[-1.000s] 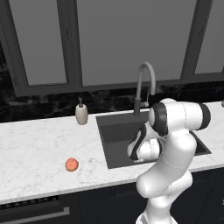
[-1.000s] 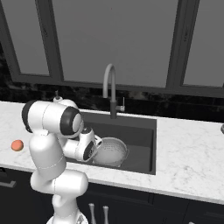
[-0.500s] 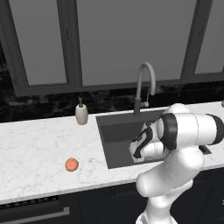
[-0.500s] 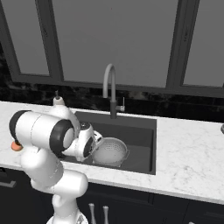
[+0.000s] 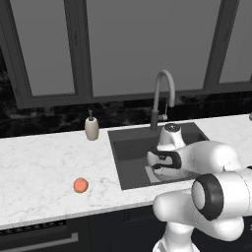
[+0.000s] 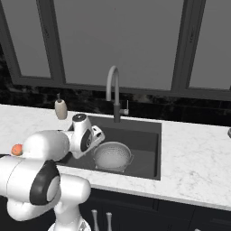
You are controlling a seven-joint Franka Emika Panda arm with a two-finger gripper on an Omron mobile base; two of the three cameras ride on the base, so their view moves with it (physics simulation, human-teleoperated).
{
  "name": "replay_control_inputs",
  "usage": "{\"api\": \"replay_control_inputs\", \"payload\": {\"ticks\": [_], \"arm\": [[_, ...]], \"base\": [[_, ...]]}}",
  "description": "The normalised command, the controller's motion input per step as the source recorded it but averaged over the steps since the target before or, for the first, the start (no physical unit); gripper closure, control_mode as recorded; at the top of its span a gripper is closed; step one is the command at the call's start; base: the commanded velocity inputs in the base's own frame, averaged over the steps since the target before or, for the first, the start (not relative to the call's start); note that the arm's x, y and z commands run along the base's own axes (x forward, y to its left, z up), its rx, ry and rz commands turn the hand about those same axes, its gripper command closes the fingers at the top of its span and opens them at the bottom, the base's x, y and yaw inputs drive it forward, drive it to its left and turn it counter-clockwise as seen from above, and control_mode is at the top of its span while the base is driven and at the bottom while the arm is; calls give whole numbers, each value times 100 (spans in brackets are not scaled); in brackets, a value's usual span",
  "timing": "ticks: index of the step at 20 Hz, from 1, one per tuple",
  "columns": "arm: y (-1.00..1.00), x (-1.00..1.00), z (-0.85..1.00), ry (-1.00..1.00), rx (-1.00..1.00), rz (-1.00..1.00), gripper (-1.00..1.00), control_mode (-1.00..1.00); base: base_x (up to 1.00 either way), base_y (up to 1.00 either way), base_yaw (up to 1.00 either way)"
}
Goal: Put the colander in the sink, put the peach in the colander, and turn on the sink faucet and pour water over the colander.
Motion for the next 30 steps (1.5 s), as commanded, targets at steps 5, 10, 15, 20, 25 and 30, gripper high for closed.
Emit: {"api": "replay_control_inputs", "payload": {"ticks": [5,10,15,20,25,30], "arm": [[11,-42,73,5,4,-22,-100,-100],[20,-54,56,3,6,-29,-100,-100],[27,-52,44,4,7,-33,-100,-100],[13,-53,38,6,9,-28,-100,-100],[31,-32,38,5,6,-28,-100,-100],[60,0,25,3,0,-14,-100,-100]], "base": [[0,0,0],[0,0,0],[0,0,0],[0,0,0],[0,0,0],[0,0,0]]}}
